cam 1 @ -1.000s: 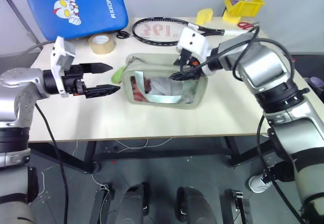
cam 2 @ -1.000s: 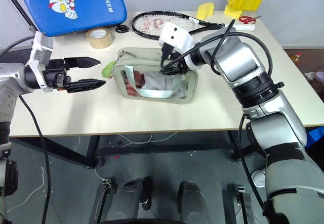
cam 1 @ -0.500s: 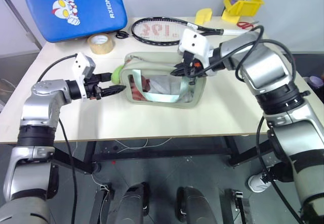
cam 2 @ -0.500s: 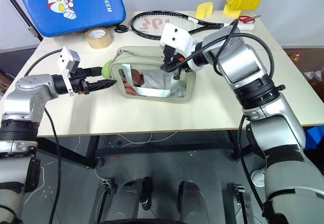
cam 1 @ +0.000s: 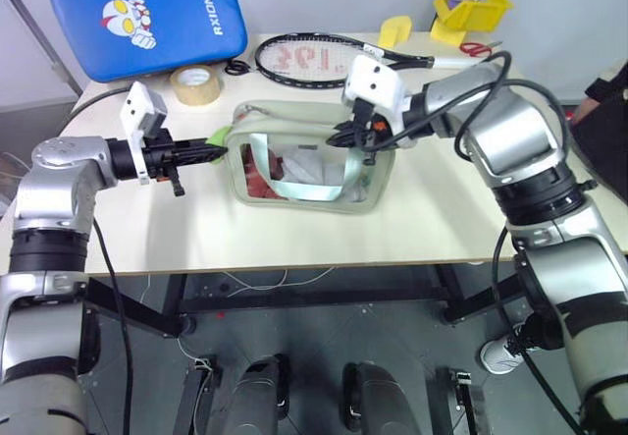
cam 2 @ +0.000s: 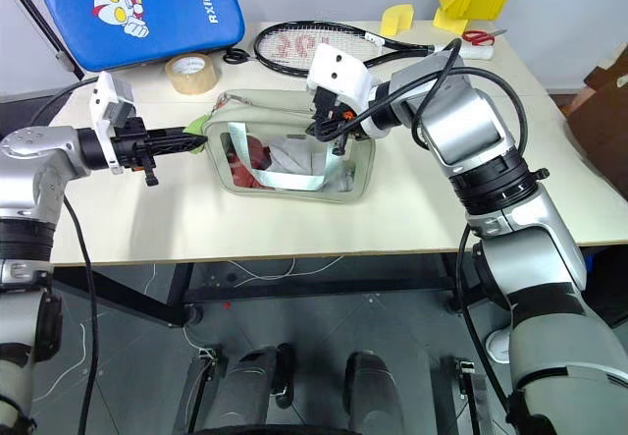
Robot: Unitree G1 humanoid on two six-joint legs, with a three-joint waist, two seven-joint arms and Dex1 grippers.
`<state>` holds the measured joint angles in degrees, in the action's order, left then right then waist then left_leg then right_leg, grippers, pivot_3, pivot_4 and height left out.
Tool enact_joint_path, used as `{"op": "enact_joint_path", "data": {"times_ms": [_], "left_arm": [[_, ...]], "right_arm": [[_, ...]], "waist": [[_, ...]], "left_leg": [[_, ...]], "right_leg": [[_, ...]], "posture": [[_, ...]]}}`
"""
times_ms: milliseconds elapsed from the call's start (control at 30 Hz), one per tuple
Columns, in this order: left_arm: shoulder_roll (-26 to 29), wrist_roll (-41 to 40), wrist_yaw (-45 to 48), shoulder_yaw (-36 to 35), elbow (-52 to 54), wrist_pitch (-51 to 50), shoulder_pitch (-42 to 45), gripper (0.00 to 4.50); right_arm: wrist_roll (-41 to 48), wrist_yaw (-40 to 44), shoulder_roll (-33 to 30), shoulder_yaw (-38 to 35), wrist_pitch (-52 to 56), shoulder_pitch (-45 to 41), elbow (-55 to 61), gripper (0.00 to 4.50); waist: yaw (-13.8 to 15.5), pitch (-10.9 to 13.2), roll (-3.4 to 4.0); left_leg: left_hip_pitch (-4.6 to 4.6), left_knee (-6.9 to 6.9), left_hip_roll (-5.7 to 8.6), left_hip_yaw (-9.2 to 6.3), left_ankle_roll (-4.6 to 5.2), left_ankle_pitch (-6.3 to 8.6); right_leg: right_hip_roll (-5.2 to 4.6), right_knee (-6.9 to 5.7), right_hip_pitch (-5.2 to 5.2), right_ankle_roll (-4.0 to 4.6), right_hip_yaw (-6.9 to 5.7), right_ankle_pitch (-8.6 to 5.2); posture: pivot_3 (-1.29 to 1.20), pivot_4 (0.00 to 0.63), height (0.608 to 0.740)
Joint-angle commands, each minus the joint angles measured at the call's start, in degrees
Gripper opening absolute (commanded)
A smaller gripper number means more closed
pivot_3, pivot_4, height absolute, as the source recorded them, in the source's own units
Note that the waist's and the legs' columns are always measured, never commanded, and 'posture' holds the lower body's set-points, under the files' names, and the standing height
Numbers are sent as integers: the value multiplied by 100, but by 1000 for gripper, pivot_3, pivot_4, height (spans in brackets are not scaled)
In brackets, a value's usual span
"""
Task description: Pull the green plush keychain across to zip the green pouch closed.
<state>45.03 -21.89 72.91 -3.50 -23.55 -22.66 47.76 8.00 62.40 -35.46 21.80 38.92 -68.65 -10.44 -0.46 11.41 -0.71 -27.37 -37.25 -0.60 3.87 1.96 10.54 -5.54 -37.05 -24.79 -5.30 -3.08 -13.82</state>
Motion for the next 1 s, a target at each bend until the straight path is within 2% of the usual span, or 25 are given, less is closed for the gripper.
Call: {"op": "enact_joint_path", "data": {"times_ms": [33, 133, 233, 433, 533, 633, 767, 800, 833, 1000], "left_arm": [[39, -41, 138, 3, 281, 59, 357, 49], [109, 173, 261, 136, 267, 250, 187, 49], [188, 184, 296, 154, 278, 40, 62, 1034], [316, 461, 147, 156, 234, 371, -216, 4124], [362, 489, 68, 74, 86, 381, -195, 4124], [380, 424, 90, 2, -11, 297, -111, 3103], [294, 397, 16, -46, -133, 376, -12, 1113], [254, 403, -21, -45, -189, 380, 22, 421], [230, 405, -41, -41, -227, 381, 45, 35], [101, 417, -91, -31, -325, 508, 84, 35]], "right_arm": [[-61, -42, 7, -229, -93, -61, 133, 0], [-96, -23, 29, -255, -98, -55, 121, 0], [-122, -4, 28, -265, -116, -36, 125, 0], [-143, 17, 32, -282, -141, -24, 120, 0], [-144, 16, 40, -291, -141, -22, 112, 0], [-147, -4, 57, -296, -131, -22, 94, 0], [-147, -32, 56, -312, -103, -18, 99, 0], [-151, -35, 49, -314, -107, -15, 98, 0], [-153, -37, 44, -315, -111, -12, 98, 0], [-141, -42, 14, -320, -72, 17, 175, 0]], "waist": [[-16, 0, 0], [-33, 0, 0], [-40, 0, 0], [-30, 0, 0], [-18, 0, 0], [-23, 0, 0], [-28, 0, 0], [-27, 0, 0], [-23, 0, 0], [-24, 0, 0]], "left_leg": [[0, 0, 0, 0, 0, 0], [2, 5, -1, 2, 0, 0], [2, 6, -2, 3, 0, 0], [2, 5, -3, 2, 0, 0], [2, 4, -2, 2, 0, 0], [2, 4, -3, 2, 0, 0], [2, 4, -3, 2, 0, 0], [2, 4, -3, 2, 0, 0], [2, 4, -3, 2, 0, 0], [2, 4, -2, 3, 0, 0]], "right_leg": [[0, 0, 0, 0, 0, 0], [1, -1, -2, 0, 1, 0], [1, -2, -4, -1, 2, 0], [1, -2, -4, -1, 2, -1], [1, -2, -4, -1, 1, -1], [1, -2, -4, -1, 1, -1], [1, -3, -4, -1, 2, -1], [1, -3, -4, -1, 1, -1], [1, -3, -4, -1, 1, -1], [1, -3, -4, -1, 2, -1]], "posture": [[0, 150, 740], [0, 150, 740], [0, 150, 740], [0, 150, 740], [0, 150, 740], [0, 150, 740], [0, 150, 740], [0, 150, 740], [0, 150, 740], [0, 150, 740]]}}
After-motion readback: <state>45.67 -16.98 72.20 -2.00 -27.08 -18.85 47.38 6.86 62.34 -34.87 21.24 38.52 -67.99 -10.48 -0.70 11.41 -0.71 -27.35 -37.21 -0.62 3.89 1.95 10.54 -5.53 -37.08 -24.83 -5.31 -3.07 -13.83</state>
